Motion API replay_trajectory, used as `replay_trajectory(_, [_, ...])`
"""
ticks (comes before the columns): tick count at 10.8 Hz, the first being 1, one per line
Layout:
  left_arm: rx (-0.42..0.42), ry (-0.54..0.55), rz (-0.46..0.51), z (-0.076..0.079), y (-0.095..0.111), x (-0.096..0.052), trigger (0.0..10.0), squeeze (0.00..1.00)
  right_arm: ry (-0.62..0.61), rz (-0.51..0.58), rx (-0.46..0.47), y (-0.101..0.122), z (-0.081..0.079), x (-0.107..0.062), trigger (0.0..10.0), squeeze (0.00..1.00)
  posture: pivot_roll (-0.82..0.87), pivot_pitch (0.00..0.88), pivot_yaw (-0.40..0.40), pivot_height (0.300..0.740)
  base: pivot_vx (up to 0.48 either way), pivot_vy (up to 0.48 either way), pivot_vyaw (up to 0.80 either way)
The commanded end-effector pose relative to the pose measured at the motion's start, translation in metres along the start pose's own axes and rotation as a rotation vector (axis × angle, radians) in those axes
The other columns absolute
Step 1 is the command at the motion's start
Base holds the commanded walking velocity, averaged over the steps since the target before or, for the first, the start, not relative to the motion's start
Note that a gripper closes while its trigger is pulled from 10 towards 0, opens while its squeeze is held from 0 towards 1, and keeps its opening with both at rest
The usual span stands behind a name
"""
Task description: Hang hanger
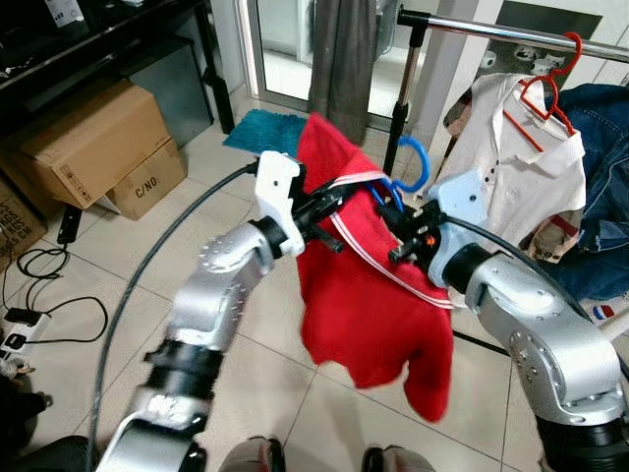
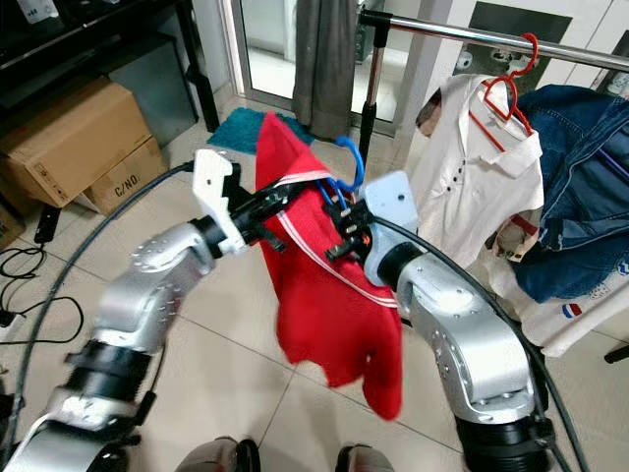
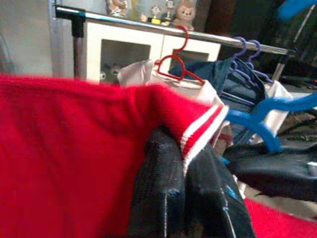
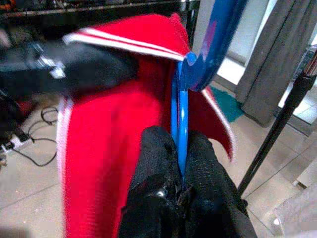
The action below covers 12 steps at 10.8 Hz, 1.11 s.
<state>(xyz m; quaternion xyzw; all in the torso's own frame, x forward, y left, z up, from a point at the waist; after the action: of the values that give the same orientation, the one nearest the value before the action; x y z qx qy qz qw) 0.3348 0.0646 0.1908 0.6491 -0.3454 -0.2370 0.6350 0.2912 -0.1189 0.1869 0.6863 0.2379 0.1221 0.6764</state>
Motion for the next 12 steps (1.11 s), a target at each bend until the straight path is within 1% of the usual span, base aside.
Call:
replay_trajectory(1, [0.012,-0.006,0.036,-0.001,0.013,-0.002,0.0,0.00,-0.003,-0.011,-0.023,-0.001,0.001,-0.004,0.0,0.00,-0.12,0.059,0.055,0.740,0.000,0.000,0.00])
replay_trajectory(2, [0.019,0.031,0.078,-0.006,0.028,-0.004,0.0,0.00,0.020,-0.048,-0.064,-0.007,0.001,-0.007,0.0,0.00,-0.12,0.059,0.054,0.740,0.000,0.000,0.00])
replay_trajectory(3, [0.044,0.125,0.115,-0.024,0.043,-0.007,0.0,0.00,0.074,-0.069,-0.095,-0.011,-0.001,-0.010,0.0,0.00,-0.12,0.060,0.054,0.740,0.000,0.000,0.00])
replay_trajectory(4, [0.104,0.267,0.124,-0.056,0.058,-0.015,0.0,0.00,0.157,-0.091,-0.136,-0.013,-0.005,-0.017,0.0,0.00,-0.12,0.060,0.055,0.740,0.000,0.000,0.00])
replay_trajectory(5, [0.152,0.367,0.104,-0.077,0.065,-0.023,0.0,0.00,0.193,-0.099,-0.151,-0.014,-0.006,-0.021,0.0,0.00,-0.12,0.059,0.057,0.740,0.000,0.000,0.00])
replay_trajectory(6, [0.264,0.504,0.029,-0.111,0.070,-0.040,0.0,0.00,0.243,-0.099,-0.152,-0.014,-0.008,-0.027,0.0,0.00,-0.13,0.058,0.060,0.740,0.000,0.000,0.00])
replay_trajectory(7, [0.325,0.582,-0.022,-0.131,0.073,-0.053,0.0,0.00,0.273,-0.095,-0.148,-0.013,-0.010,-0.031,0.0,0.00,-0.13,0.058,0.060,0.740,0.000,0.000,0.00])
replay_trajectory(8, [0.373,0.694,-0.106,-0.156,0.068,-0.073,0.0,0.00,0.340,-0.062,-0.102,-0.008,-0.015,-0.036,0.0,0.00,-0.13,0.057,0.060,0.740,0.000,0.000,0.00])
replay_trajectory(9, [0.384,0.776,-0.132,-0.170,0.066,-0.087,0.0,0.00,0.382,-0.056,-0.085,-0.007,-0.019,-0.040,0.0,0.00,-0.13,0.058,0.059,0.740,0.000,0.000,0.00])
replay_trajectory(10, [0.386,0.807,-0.149,-0.177,0.064,-0.093,0.0,0.00,0.395,-0.052,-0.071,-0.008,-0.019,-0.042,0.0,0.00,-0.13,0.058,0.058,0.740,0.000,0.000,0.00])
replay_trajectory(11, [0.329,0.810,-0.177,-0.180,0.049,-0.099,0.0,0.00,0.365,-0.009,-0.001,-0.005,-0.016,-0.039,0.0,0.00,-0.13,0.062,0.056,0.740,0.000,0.000,0.00])
replay_trajectory(12, [0.279,0.740,-0.166,-0.169,0.037,-0.091,0.0,0.00,0.296,0.025,0.036,-0.001,-0.010,-0.034,0.0,0.00,-0.13,0.066,0.055,0.740,0.000,0.000,0.00])
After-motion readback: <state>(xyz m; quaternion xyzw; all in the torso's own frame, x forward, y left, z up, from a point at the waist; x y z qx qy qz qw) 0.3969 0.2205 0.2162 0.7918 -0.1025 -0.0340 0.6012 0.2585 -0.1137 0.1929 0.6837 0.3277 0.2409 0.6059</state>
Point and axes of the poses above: a point about 5 cm out from each wrist's last joint towards the gripper, its own x axis pointing out of the wrist towards the gripper, its own y axis along the axis of the wrist's last joint, z = x × y, the point moved 2 cm from there along x, pointing out of the wrist towards the gripper, and after that the axes turned 9 degrees about x, right-handed, at the moved point
